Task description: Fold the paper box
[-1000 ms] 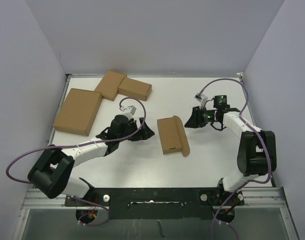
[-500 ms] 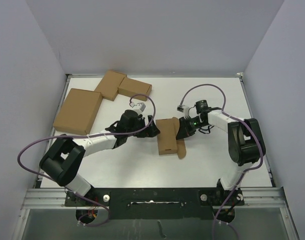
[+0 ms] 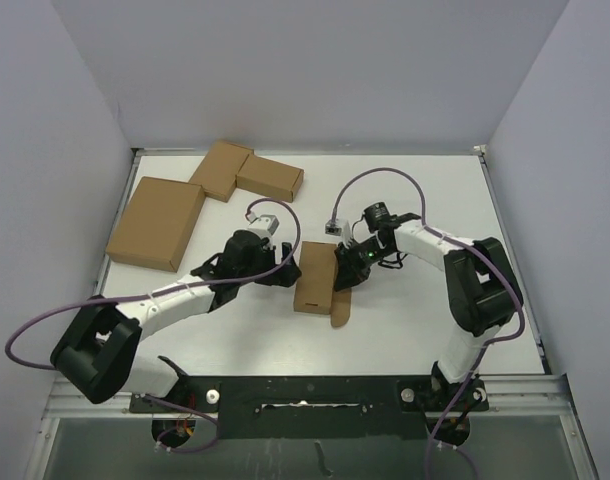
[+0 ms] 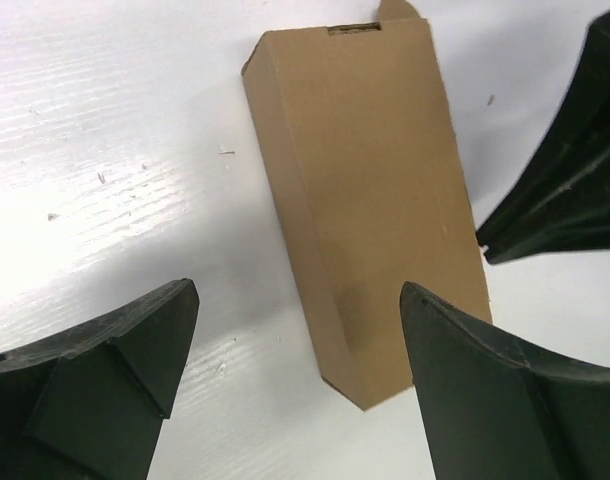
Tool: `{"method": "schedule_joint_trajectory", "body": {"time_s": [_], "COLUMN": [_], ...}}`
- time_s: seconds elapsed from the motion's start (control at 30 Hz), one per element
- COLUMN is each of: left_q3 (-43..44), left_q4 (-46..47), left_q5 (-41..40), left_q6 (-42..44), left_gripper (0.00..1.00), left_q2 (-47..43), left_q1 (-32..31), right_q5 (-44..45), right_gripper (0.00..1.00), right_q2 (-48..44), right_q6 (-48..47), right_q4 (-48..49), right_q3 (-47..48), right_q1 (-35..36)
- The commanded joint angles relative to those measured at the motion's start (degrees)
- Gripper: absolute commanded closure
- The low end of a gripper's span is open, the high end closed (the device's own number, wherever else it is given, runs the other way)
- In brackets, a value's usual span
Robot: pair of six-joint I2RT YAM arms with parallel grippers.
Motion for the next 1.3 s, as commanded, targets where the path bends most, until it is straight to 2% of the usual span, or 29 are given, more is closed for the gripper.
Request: {"method": "schedule_joint_trajectory", "body": {"time_s": [0.0, 0.17, 0.27, 0.33, 0.4, 0.43, 0.53, 1.03, 1.27], "left_q3": [-3.6, -6.0, -5.9, -5.5, -5.1, -5.0, -4.9, -4.4, -4.1], "left_q4": [7.4, 10.7, 10.5, 10.3, 10.1, 10.1, 10.4, 12.2, 14.6], "left_q5": [5.9, 11.3, 11.8, 12.2, 12.3, 12.4, 12.3, 11.1, 11.8], "left_q6": [2.3, -0.3, -0.2, 0.0, 0.5, 0.6, 0.9, 0.6, 0.2], "left_gripper": [0.18, 0.18, 0.18, 0.18, 0.18, 0.18, 0.18, 0.19, 0.19], "left_q2": [-6.4, -7.3, -6.9, -6.4, -5.9, -5.4, -4.2, 0.0, 2.6], "left_q1": [2.4, 5.6, 5.9, 6.1, 6.1, 6.1, 6.1, 6.0, 5.9], "right_q5": [1.1, 2.2, 0.5, -1.1, -2.4, -2.6, -2.4, 14.0, 19.3], "right_gripper": [0.87, 0.82, 0.67, 0.57, 0.44, 0.37, 0.34, 0.47, 0.53], "right_q2": [-5.5, -13.1, -18.9, -23.0, -27.8, -29.6, -30.0, -21.3, -19.4], "right_q6": [-8.3, -20.5, -30.4, -42.6, -55.7, -59.4, -65.6, -58.5, -53.4], "right_q4": [-3.1, -3.7, -2.1, -2.2, -3.8, -3.6, -4.4, 8.4, 12.4], "right_q3": [1.9, -2.9, -9.3, -14.5, -19.0, -21.0, -23.0, -24.6, -24.1], "right_q1": [-0.2, 0.6, 2.0, 3.2, 4.1, 4.2, 4.5, 16.3, 18.5]}}
